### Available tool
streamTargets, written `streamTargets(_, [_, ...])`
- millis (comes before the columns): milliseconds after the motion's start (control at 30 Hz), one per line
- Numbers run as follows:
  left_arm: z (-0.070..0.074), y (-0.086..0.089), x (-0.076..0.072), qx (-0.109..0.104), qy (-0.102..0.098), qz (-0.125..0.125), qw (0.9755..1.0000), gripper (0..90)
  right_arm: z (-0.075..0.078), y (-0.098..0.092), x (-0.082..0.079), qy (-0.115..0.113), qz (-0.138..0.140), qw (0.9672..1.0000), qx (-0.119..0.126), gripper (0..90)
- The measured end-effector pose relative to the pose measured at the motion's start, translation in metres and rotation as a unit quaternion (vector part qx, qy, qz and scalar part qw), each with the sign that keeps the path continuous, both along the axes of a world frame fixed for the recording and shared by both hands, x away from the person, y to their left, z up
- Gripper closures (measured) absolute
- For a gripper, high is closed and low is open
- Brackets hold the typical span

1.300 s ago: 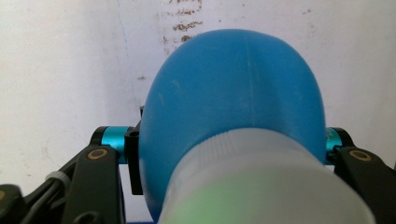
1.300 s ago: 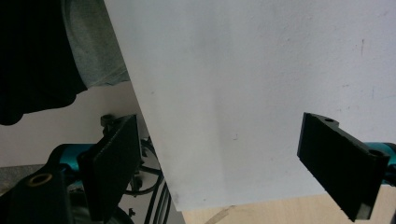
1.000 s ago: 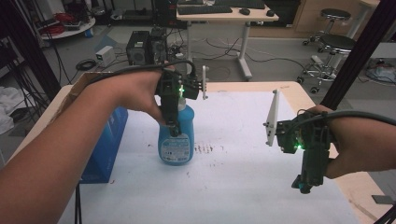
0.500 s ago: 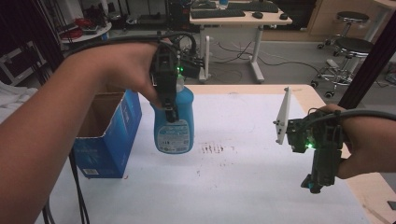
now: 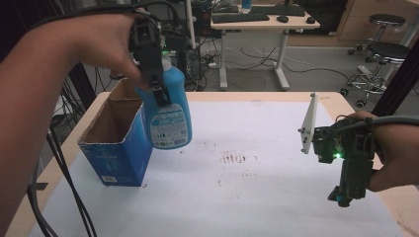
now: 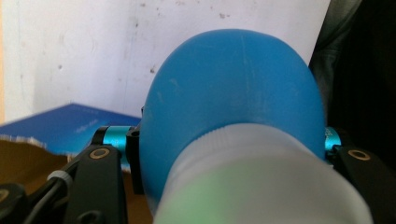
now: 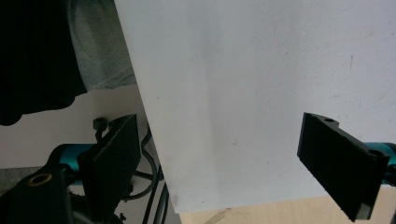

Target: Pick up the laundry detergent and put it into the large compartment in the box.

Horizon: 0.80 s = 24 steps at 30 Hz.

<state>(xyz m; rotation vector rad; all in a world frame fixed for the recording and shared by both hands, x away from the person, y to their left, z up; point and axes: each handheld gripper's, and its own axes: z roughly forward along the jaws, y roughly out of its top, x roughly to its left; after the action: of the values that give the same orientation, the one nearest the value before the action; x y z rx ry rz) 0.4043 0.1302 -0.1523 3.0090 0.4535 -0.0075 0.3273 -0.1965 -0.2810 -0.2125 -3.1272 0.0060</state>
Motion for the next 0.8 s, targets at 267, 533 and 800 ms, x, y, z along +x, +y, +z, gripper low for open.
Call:
streamTargets(267, [0.014,0.041,0.004,-0.014,-0.009,0.055,0.9983,39.9,0.000,0.006,0.002,0.002,0.004,1.0000,0.002,12.8])
streamTargets(533, [0.030,0.064,0.006,-0.024,-0.013,0.090,0.9956,39.9,-0.004,0.013,0.005,0.006,0.010,0.9999,0.001,12.8])
streamTargets(800, [0.034,0.084,0.010,-0.014,-0.015,0.124,0.9921,40.0,-0.005,0.015,0.007,0.007,0.009,0.9999,-0.001,12.8])
